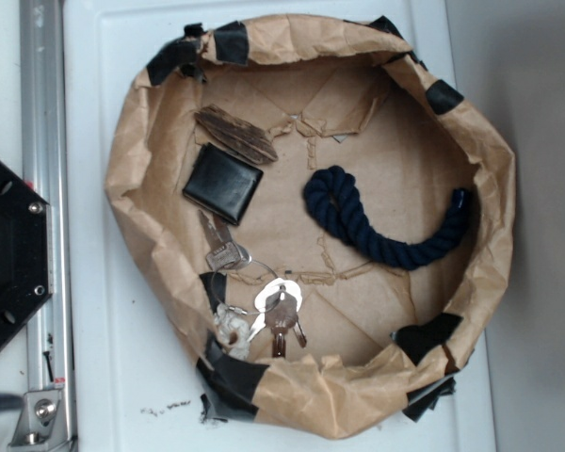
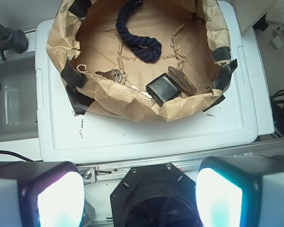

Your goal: Grab the wood chip.

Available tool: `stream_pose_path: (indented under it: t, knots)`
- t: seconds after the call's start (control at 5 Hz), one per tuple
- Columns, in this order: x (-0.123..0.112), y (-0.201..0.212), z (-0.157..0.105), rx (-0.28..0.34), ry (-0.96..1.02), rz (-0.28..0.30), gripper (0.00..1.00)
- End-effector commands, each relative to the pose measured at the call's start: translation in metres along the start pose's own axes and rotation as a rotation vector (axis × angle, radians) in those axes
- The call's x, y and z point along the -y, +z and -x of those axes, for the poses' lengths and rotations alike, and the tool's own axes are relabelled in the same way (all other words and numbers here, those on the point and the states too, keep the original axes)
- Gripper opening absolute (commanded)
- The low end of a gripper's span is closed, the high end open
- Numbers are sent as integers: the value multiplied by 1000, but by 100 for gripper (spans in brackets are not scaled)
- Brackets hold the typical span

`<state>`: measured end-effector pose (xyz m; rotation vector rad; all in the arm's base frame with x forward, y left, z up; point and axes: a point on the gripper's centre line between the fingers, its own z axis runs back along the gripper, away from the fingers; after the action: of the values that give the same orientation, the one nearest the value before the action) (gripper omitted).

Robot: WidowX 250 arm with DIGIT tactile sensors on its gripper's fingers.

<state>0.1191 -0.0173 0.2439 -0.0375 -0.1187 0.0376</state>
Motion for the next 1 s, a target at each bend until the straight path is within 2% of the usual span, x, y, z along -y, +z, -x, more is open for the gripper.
stream_pose_path:
  t: [0.0,0.2,0.4,0.6,0.8]
  knots:
    - [0,0,0,0,0,0,100]
    - [-29,-39,-31,-26,44,8,100]
    - [-32,-58,-66,-61,57,28,100]
    - [-39,-90,-88,-77,34,89,100]
    - [-40,-142,-103,-76,82,97,100]
